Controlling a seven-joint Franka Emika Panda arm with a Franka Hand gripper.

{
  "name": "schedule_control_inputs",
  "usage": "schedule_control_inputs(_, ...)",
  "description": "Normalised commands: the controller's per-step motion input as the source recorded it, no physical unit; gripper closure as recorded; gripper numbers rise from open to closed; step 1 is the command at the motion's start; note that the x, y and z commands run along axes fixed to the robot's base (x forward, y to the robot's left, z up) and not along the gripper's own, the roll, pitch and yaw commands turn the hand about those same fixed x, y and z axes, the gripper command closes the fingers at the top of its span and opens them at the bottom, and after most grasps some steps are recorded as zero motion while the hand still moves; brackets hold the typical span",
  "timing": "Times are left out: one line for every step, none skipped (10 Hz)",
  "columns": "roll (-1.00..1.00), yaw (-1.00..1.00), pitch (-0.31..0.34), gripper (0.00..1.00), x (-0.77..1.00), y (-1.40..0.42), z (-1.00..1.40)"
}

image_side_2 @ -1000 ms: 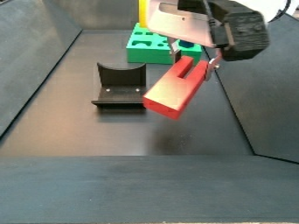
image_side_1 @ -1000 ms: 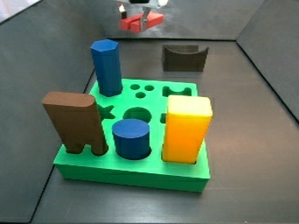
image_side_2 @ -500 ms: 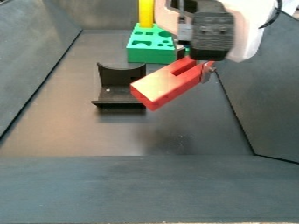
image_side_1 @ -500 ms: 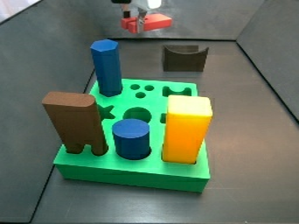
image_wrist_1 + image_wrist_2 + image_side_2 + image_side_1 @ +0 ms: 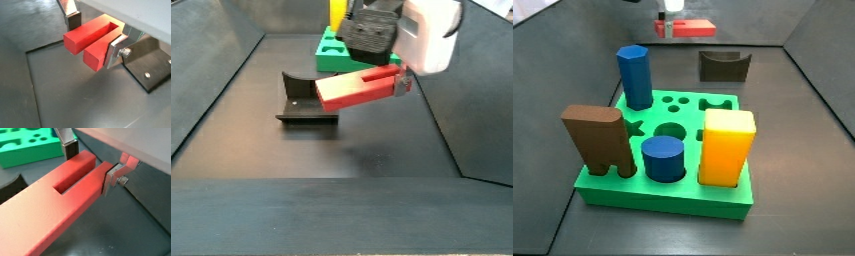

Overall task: Pick up the double-square object. Move up. Rotate the double-square object. Place the double-square object on the fixture. Regrasp the double-square object. Move to above the board. Insert the double-square object.
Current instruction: Rotate the double-square object.

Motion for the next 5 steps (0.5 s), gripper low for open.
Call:
schedule_control_inputs(0.0, -1.0, -0.004, 1.0, 0.02, 0.01, -0.02)
schedule_control_inputs(0.0, -1.0, -0.004, 1.0, 0.02, 0.01, -0.02)
schedule_control_inputs(0.0, -1.0, -0.004, 1.0, 0.02, 0.01, -0.02)
schedule_control_inputs(0.0, -1.0, -0.004, 1.0, 0.02, 0.01, -0.02)
schedule_control_inputs(0.0, -1.0, -0.004, 1.0, 0.02, 0.01, -0.02)
